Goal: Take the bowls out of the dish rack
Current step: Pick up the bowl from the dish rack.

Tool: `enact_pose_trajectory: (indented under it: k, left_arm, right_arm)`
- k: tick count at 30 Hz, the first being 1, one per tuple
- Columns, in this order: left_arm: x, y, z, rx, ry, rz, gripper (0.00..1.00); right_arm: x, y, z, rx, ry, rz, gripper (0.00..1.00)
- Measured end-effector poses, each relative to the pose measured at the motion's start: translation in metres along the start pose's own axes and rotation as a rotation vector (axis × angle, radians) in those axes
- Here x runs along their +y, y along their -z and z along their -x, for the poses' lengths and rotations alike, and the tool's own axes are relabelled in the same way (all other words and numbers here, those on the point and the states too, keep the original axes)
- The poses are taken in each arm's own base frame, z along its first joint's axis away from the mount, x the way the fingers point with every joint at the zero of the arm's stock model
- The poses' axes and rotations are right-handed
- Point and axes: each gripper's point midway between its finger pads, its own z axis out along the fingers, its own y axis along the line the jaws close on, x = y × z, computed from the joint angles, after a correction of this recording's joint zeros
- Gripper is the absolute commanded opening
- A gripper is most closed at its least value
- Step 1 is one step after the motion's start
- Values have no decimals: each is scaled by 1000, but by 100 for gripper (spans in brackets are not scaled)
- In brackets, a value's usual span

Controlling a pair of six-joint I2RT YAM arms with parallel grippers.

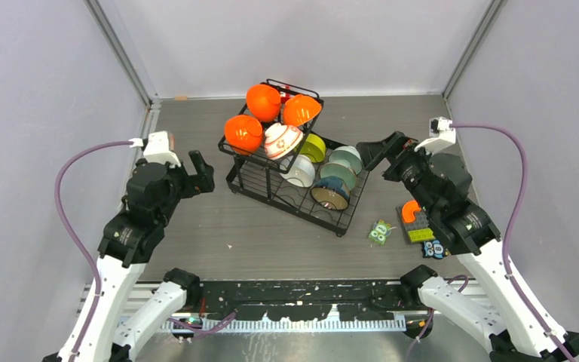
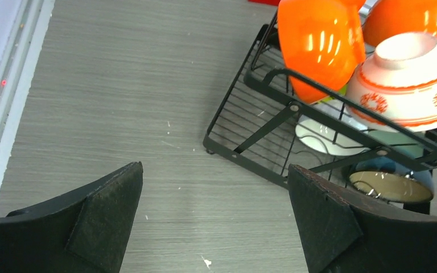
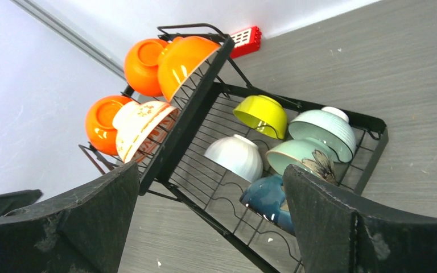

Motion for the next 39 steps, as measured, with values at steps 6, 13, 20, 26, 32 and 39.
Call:
enact_pose_trajectory:
  k: [6, 13, 20, 26, 32, 39]
  left_arm:
    - [7, -1, -21, -4, -5, 0, 100]
    - [7, 13, -16, -129, 30, -55, 100]
    - [0, 12, -21, -149, 29, -108, 100]
    - [-4, 10, -26, -133, 28, -131, 99]
    - [-4, 11, -26, -140, 34, -137, 99]
    - [-3, 14, -27, -148, 37, -138, 99]
  right_arm:
    - [16, -8, 6, 19, 17, 44, 100]
    - [30, -20, -15, 120, -16, 105, 98]
    - [58, -35, -38, 226, -169, 225, 90]
    - [79, -59, -60, 293, -383, 301, 86]
    - [105, -66, -76, 329, -477, 332, 81]
    - [114, -72, -80, 285, -552, 287, 70]
